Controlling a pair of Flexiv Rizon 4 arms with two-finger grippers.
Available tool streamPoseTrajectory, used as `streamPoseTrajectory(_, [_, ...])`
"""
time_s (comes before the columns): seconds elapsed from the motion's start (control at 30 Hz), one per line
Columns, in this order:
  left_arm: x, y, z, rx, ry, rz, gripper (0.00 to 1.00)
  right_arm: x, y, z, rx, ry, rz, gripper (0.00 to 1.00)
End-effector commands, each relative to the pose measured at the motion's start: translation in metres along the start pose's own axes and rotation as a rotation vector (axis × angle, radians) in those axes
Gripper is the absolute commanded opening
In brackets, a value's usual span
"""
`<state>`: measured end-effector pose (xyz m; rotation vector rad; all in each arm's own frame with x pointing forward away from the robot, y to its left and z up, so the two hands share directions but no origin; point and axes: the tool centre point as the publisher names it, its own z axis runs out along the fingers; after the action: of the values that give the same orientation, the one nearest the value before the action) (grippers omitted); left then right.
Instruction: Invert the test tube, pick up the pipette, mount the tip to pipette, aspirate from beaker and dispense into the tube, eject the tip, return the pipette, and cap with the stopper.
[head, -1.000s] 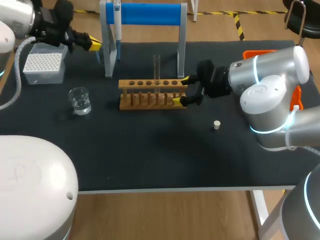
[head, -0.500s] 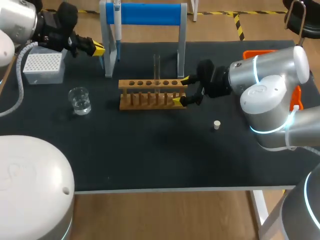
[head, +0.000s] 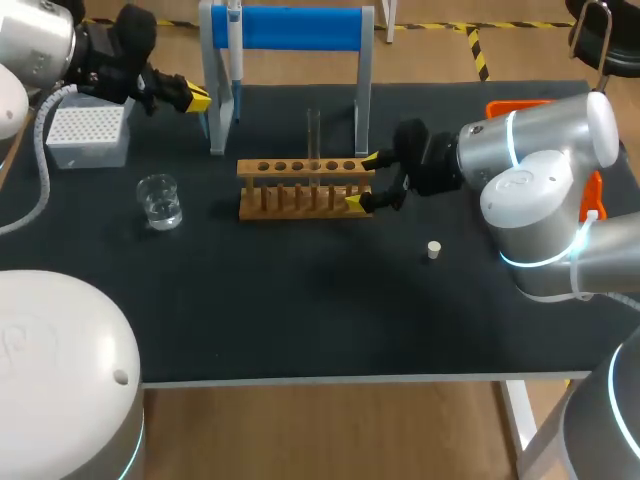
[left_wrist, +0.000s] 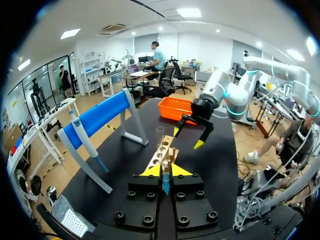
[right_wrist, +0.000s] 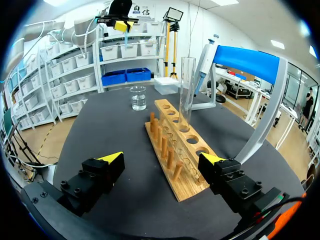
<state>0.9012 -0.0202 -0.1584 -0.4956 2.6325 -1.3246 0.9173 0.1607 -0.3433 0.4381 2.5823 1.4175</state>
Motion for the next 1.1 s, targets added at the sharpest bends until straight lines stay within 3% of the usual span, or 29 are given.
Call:
streamPoseTrajectory(0.03, [0.015, -0.017, 0.004, -0.017, 0.028, 0.019, 0.00, 0.000, 0.000, 0.000, 0.002, 0.000, 0.000, 1.00])
streamPoseTrajectory(0.27, [0.056, -0.047, 0.024, -0.029, 0.105, 0.051, 0.00, 0.000, 0.000, 0.000, 0.002, 0.000, 0.000, 1.00])
streamPoseTrajectory(0.67, [0.115, -0.083, 0.060, -0.066, 0.130, 0.048, 0.00, 0.000, 0.000, 0.000, 0.002, 0.000, 0.000, 1.00])
streamPoseTrajectory(0.83, [0.130, -0.088, 0.072, -0.058, 0.144, 0.048, 0.00, 0.000, 0.000, 0.000, 0.002, 0.000, 0.000, 1.00])
streamPoseTrajectory(1.1, [0.138, -0.092, 0.078, -0.050, 0.149, 0.050, 0.00, 0.000, 0.000, 0.000, 0.002, 0.000, 0.000, 1.00])
